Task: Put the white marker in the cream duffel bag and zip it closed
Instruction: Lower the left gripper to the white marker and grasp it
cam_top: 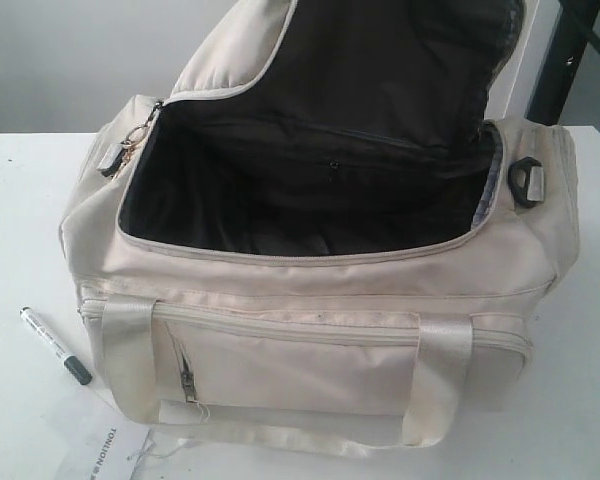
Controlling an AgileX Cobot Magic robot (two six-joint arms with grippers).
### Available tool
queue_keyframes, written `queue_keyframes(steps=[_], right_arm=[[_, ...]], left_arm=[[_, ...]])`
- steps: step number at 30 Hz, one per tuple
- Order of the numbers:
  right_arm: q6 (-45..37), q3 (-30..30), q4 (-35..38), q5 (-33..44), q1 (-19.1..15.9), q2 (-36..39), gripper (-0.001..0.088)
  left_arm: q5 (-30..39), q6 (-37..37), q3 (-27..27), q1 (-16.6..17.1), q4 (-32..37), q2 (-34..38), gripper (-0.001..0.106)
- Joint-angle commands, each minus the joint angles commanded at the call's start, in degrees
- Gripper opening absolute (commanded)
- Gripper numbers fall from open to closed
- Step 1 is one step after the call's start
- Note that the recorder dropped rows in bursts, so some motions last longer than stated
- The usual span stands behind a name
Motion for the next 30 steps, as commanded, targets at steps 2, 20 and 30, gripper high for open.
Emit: queue_keyframes(steps=[2,20,30], right_arm=[[0.0,0.0,0.0,0.0,0.0,0.0,0.0],[0.0,0.0,0.0,-0.01,0.0,0.0,0.0],[0.0,0.0,0.0,-0.01,0.0,0.0,0.0]], left_arm=[[6.31,11.3,-0.5,0.0,-3.6,2.22,0.0],[-0.06,-8.11,-5.67,9.87,-14.16,20.59,0.0],[2.64,-45.76,-5.67,15.97,-19.0,24.05,0.018]])
